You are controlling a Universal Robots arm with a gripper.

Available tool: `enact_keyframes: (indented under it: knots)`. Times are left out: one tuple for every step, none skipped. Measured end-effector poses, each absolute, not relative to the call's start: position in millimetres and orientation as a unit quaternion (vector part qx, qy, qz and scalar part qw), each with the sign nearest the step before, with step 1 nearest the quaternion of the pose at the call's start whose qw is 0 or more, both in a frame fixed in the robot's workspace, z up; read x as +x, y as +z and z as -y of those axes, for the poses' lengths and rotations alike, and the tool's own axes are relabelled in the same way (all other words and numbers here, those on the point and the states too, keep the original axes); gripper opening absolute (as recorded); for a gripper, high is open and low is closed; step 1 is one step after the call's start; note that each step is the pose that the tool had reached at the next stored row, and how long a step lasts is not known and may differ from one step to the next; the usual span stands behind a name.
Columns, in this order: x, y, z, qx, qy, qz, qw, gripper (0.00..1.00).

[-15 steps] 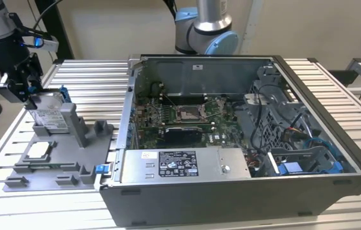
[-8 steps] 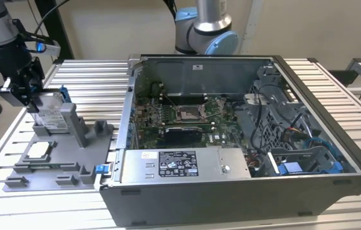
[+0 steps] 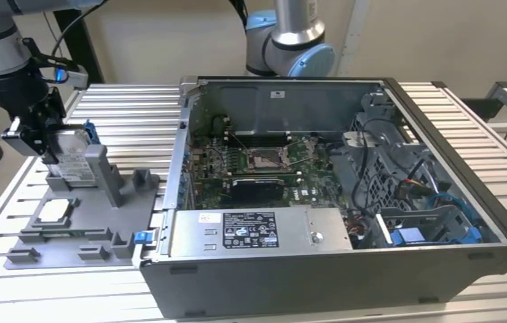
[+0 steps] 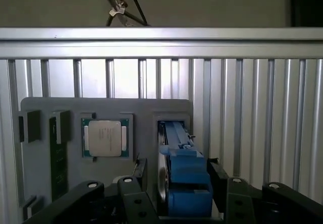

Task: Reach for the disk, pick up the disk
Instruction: 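Pick up the disk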

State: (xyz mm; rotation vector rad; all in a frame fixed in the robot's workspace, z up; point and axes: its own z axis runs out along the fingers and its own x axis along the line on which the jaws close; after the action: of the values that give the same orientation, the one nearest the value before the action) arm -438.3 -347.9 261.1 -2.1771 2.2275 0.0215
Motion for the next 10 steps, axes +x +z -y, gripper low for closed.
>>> enact_keyframes:
  knots:
    - [-438.3, 261.0, 347.9, -0.699, 0.007, -0.715, 0.013, 1.00]
    - [-438.3, 261.0, 347.9, -0.699, 0.007, -0.715, 0.014, 1.00]
    - [-438.3, 261.0, 347.9, -0.699, 0.007, -0.715, 0.014, 1.00]
    - [-438.3, 261.0, 347.9, -0.699, 0.007, -0.715, 0.014, 1.00]
    - [-438.3, 260.9, 347.9, -0.699, 0.007, -0.715, 0.014, 1.00]
    - [-438.3, 260.8, 347.9, -0.699, 0.007, -0.715, 0.014, 1.00]
    - [-438.2, 260.8, 347.9, -0.699, 0.007, -0.715, 0.014, 1.00]
    - [-438.3, 260.7, 347.9, -0.699, 0.008, -0.715, 0.014, 0.00]
    - [-438.3, 260.7, 347.9, -0.699, 0.008, -0.715, 0.014, 0.00]
    - [-438.3, 260.6, 347.9, -0.699, 0.008, -0.715, 0.014, 0.00]
